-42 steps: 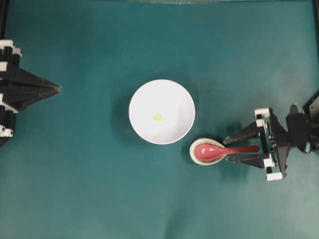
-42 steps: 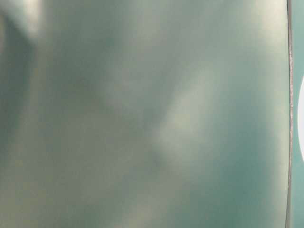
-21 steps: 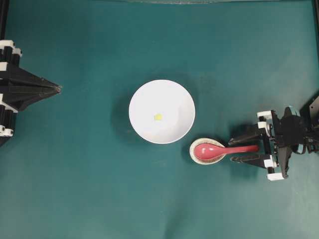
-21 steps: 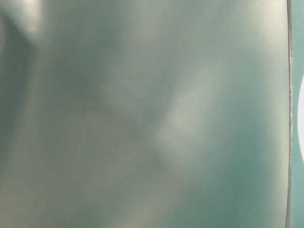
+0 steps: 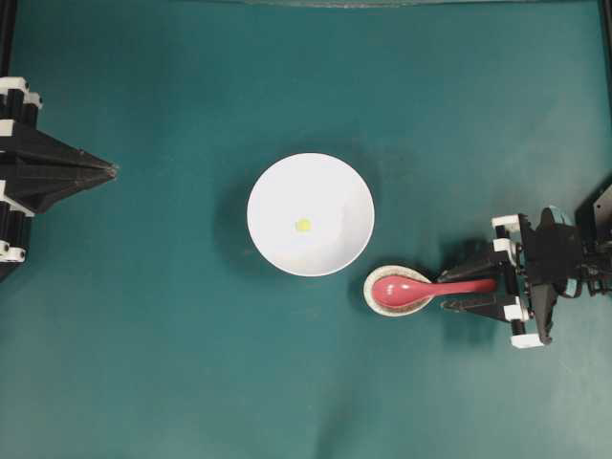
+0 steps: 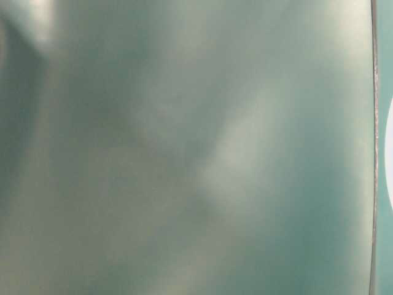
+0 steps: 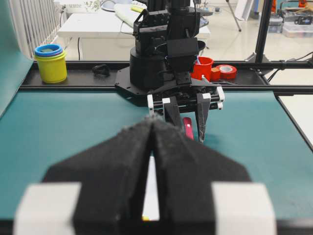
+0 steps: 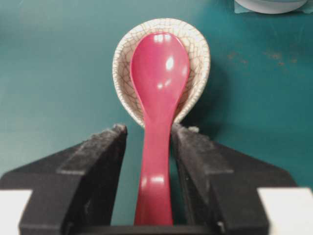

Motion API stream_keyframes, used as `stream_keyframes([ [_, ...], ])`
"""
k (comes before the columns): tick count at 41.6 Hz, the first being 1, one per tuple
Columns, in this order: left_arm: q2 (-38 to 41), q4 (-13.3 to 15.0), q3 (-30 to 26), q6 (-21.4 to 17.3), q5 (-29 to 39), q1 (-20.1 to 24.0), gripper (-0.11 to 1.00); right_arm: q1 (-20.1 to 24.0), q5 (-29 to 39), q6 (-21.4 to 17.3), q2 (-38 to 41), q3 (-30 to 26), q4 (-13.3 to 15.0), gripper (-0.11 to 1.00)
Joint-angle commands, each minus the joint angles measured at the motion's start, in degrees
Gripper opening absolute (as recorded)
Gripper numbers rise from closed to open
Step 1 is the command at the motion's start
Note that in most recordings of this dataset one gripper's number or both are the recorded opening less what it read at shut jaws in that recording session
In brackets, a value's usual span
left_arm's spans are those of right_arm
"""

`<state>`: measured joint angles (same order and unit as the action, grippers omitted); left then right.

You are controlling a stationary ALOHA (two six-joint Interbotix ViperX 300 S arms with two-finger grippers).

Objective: Scoop the yellow hexagonal prism block from the bowl with a spoon using the right arm.
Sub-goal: 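Lift the red spoon with the right gripper and carry it over the bowl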

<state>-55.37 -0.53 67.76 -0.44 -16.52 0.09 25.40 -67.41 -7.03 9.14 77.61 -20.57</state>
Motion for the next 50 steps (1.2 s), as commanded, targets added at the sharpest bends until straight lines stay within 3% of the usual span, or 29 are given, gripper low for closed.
stream_keyframes([
  [1, 0.53, -0.09, -0.88, 0.00, -0.26, 0.00, 0.00, 0.18, -0.26, -0.09, -0.53, -0.44, -0.18, 0.47],
  [6, 0.53, -0.09, -0.97, 0.00, -0.35, 0.09, 0.00, 0.18, -0.26, -0.35, -0.53, -0.53, -0.44, 0.41],
  [12, 0.53, -0.09, -0.97, 0.00, -0.35, 0.09, 0.00, 0.18, -0.53, -1.23, -0.62, -0.35, -0.62, 0.24],
  [27, 0.53, -0.09, -0.97, -0.09, -0.26, 0.09, 0.00, 0.18, 2.81, -0.53, -9.67, -0.35, -0.62, 0.24],
  [38, 0.53, -0.18, -0.97, -0.26, -0.18, 0.09, 0.00, -3.08, 19.69, 4.04, -22.06, -3.25, -0.62, 0.24],
  [50, 0.53, -0.62, -0.88, -0.35, 0.00, 0.09, 0.00, -13.27, 50.27, 11.95, -33.40, -13.18, -0.44, 0.24],
])
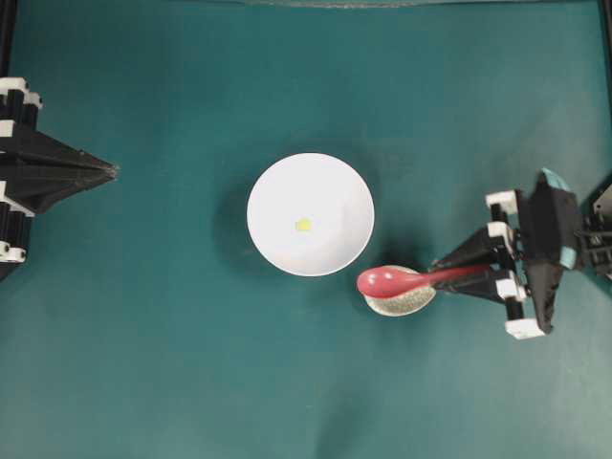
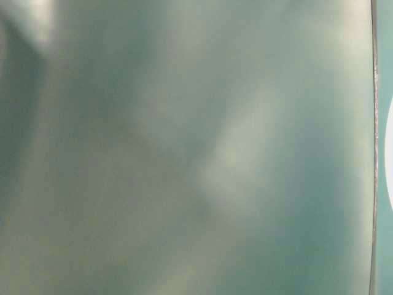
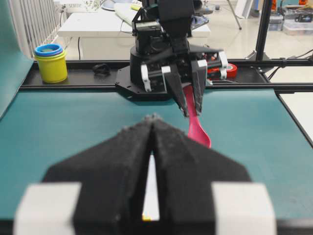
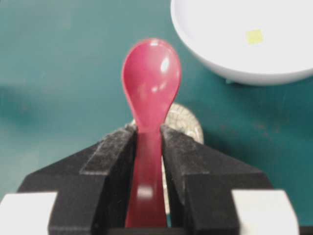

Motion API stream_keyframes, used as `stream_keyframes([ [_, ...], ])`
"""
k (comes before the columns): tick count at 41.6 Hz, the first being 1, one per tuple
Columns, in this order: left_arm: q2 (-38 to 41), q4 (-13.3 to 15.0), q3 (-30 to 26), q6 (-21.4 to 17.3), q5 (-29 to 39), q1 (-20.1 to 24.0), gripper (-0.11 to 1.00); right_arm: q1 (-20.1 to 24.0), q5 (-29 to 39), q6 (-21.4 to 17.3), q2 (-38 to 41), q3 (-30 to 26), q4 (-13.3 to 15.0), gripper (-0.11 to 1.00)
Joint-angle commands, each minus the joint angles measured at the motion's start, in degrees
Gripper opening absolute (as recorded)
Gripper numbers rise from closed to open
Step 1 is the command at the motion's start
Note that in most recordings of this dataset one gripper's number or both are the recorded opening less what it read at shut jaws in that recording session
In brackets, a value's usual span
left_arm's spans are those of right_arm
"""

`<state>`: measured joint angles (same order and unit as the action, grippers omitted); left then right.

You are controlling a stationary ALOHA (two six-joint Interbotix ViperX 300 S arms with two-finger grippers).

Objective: Scoop the yellow hexagonal prism block from the bowl with a spoon using the right arm.
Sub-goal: 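Lift the red spoon with the right gripper and carry it over the bowl, then lower the spoon bowl into the white bowl beside the yellow block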

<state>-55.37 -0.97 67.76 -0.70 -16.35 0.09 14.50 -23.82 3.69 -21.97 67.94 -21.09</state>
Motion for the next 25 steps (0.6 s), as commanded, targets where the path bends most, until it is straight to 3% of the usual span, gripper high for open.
stream_keyframes([
  [1, 0.53, -0.18, -0.88, -0.09, -0.18, 0.09, 0.00, -3.08, 8.44, 1.76, -2.55, -4.39, 0.18, 0.24],
  [11, 0.53, -0.18, -0.79, 0.00, -0.18, 0.09, 0.00, -10.99, 25.05, 5.45, -2.46, -13.89, 0.53, 0.24],
  [25, 0.53, -0.18, -0.88, 0.00, -0.09, 0.09, 0.00, -17.58, 40.34, 5.54, 5.19, -24.96, 3.08, 0.24],
])
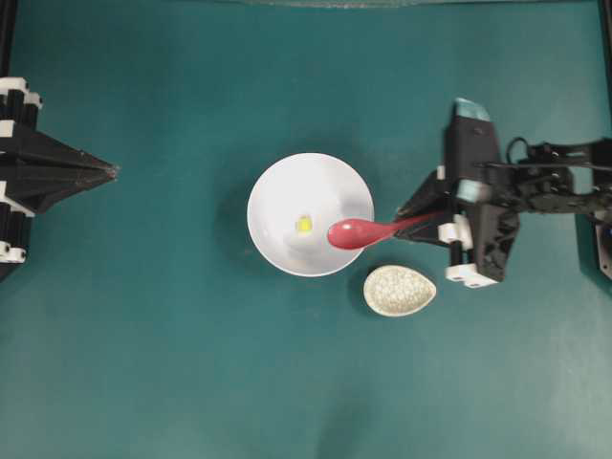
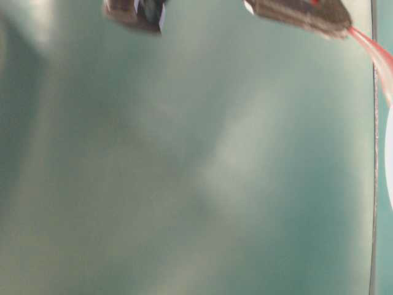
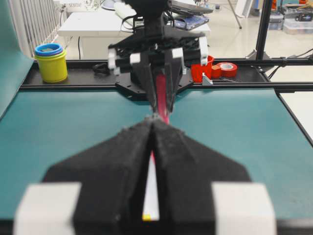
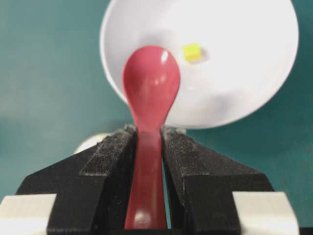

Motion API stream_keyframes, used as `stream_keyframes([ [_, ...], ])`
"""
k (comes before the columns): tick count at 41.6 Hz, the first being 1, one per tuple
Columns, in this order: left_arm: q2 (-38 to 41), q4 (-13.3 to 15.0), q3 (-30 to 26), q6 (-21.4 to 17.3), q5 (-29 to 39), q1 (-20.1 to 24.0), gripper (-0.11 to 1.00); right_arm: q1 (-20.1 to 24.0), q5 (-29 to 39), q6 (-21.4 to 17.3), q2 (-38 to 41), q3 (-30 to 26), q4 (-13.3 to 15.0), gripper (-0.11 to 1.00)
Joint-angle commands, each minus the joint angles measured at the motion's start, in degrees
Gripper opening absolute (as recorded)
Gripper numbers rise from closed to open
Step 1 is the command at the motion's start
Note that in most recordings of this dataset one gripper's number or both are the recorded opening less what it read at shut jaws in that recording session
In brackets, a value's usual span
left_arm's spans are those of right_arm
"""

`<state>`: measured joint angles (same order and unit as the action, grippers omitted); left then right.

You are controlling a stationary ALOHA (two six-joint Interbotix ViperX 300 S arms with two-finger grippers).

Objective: Scoop the yellow hexagonal prism block from the bowl with a spoon using the right arm.
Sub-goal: 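Lower the spoon bowl into the white bowl beside the yellow block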

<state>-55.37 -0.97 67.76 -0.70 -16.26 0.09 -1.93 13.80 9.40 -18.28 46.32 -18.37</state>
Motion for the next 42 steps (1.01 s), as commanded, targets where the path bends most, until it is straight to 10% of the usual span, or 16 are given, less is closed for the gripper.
stream_keyframes([
  [1, 0.53, -0.18, -0.88, 0.00, -0.18, 0.09, 0.00, -1.41, 3.60, -0.18, 2.20, -3.96, 0.35, 0.24],
  [17, 0.62, -0.18, -0.79, 0.00, -0.09, 0.09, 0.00, -2.64, 16.26, -0.70, 12.92, -14.59, 6.33, 0.24],
  [42, 0.62, -0.18, -0.79, 0.00, 0.09, 0.00, 0.00, -2.64, 13.01, -0.35, 18.98, -17.67, 6.77, 0.24],
])
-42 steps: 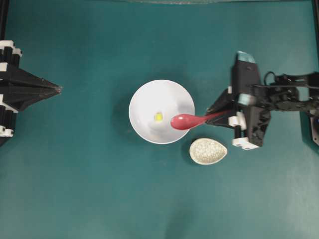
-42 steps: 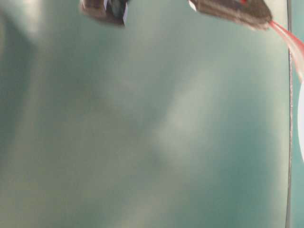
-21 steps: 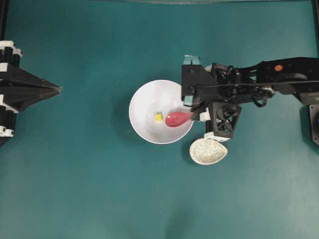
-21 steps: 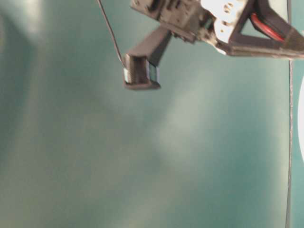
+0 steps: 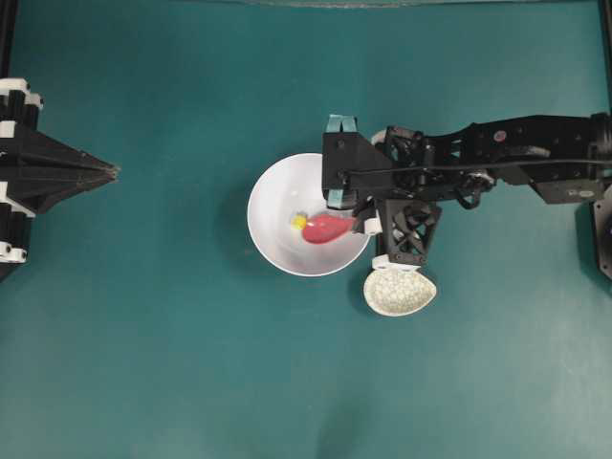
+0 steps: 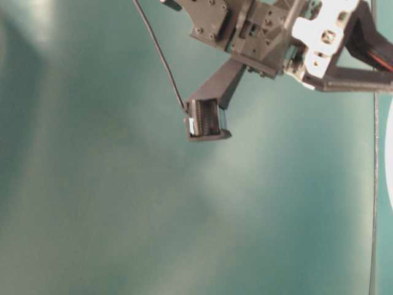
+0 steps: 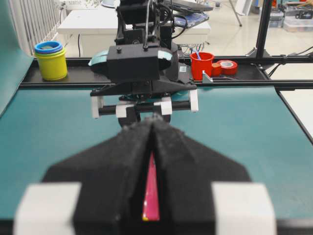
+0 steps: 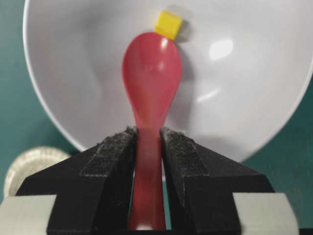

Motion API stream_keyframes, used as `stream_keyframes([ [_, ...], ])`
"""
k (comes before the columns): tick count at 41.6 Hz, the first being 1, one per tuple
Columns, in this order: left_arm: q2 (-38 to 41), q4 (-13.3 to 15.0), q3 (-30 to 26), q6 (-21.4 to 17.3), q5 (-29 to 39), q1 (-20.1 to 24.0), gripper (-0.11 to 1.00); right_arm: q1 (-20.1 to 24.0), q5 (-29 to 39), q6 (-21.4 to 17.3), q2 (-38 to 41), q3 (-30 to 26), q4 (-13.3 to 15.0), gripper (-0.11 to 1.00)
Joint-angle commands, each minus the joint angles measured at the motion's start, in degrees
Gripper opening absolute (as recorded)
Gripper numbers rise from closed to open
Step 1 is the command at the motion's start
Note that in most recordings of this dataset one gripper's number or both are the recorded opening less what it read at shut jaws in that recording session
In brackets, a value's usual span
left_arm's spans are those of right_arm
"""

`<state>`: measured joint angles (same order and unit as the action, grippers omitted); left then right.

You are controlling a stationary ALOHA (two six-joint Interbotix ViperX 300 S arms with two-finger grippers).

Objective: Scoop the yellow hexagonal prism block from the bowl with a spoon using the right arm.
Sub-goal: 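Lower the spoon bowl into the white bowl beside the yellow block, then push the spoon under the yellow hexagonal block with the right gripper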

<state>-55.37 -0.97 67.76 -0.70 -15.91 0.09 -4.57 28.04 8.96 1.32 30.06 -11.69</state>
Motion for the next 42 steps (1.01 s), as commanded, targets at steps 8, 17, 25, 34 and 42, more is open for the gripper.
stream_keyframes([
  [8, 0.62, -0.18, -0.79, 0.09, -0.26, 0.09, 0.00, 0.00, -4.31, 0.09, -0.35, -1.41, 0.09, 0.24],
  [17, 0.62, -0.18, -0.79, 0.09, -0.26, 0.00, 0.00, -0.62, -7.29, 0.00, -0.35, -1.41, 0.09, 0.24],
  [25, 0.62, -0.18, -0.79, 0.18, -0.09, 0.00, 0.00, -1.23, -9.23, 0.00, -0.35, -1.41, 0.09, 0.24],
  [34, 0.53, -0.18, -0.79, 0.18, 0.35, 0.00, 0.00, -1.41, -10.37, 0.00, -0.35, -1.41, 0.09, 0.24],
  [42, 0.62, -0.18, -0.79, 0.18, 0.53, 0.00, 0.00, -1.41, -10.37, -0.62, -1.05, -1.41, -0.18, 0.24],
])
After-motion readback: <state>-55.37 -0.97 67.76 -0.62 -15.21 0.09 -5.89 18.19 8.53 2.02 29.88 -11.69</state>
